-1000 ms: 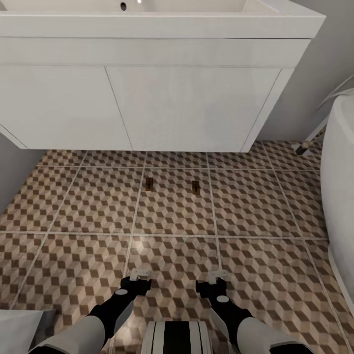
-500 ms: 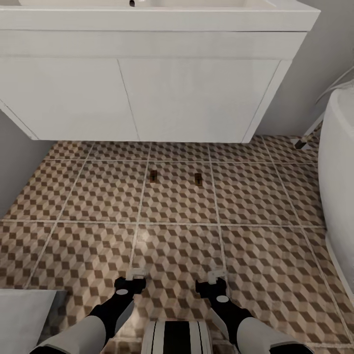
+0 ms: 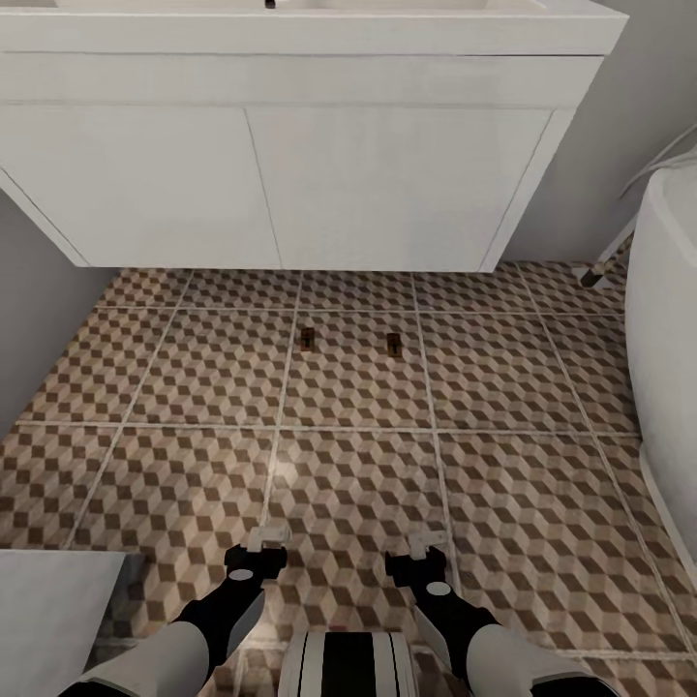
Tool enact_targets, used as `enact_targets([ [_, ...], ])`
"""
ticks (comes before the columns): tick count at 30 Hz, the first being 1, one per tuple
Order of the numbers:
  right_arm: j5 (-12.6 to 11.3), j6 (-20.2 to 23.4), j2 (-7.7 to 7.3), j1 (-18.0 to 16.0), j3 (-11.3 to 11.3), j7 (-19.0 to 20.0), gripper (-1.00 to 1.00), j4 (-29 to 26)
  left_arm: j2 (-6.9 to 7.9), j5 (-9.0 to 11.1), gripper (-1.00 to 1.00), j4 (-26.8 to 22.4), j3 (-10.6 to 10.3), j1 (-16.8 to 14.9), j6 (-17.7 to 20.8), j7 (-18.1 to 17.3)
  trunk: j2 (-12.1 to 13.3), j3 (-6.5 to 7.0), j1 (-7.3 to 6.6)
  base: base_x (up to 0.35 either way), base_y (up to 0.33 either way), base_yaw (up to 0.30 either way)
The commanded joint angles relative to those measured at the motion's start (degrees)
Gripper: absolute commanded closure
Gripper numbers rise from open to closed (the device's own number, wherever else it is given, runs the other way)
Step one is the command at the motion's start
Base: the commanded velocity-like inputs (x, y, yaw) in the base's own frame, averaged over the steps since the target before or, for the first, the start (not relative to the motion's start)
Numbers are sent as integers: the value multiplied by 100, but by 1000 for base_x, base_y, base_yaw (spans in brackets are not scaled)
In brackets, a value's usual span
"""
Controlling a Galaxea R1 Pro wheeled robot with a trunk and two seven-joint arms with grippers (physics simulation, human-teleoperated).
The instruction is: Take the four mousetraps from the cabinet in the bathroom and place them on the bathroom floor. Make sure all four end up on the same floor surface, and ensure that at least two of them are either under or directly next to the same bathroom sink.
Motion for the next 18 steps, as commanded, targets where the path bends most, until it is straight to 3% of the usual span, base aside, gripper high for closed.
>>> enact_targets([
  [1,55,0,-1,-3,28,-49,-100,7,-4,61,-100,3,-50,-3,-14,31,-1,-3,-1,-9,5,0],
  [18,47,0,-7,-2,20,-49,-100,7,-121,60,-100,-6,-47,-3,2,38,-1,-3,-1,-2,1,0],
])
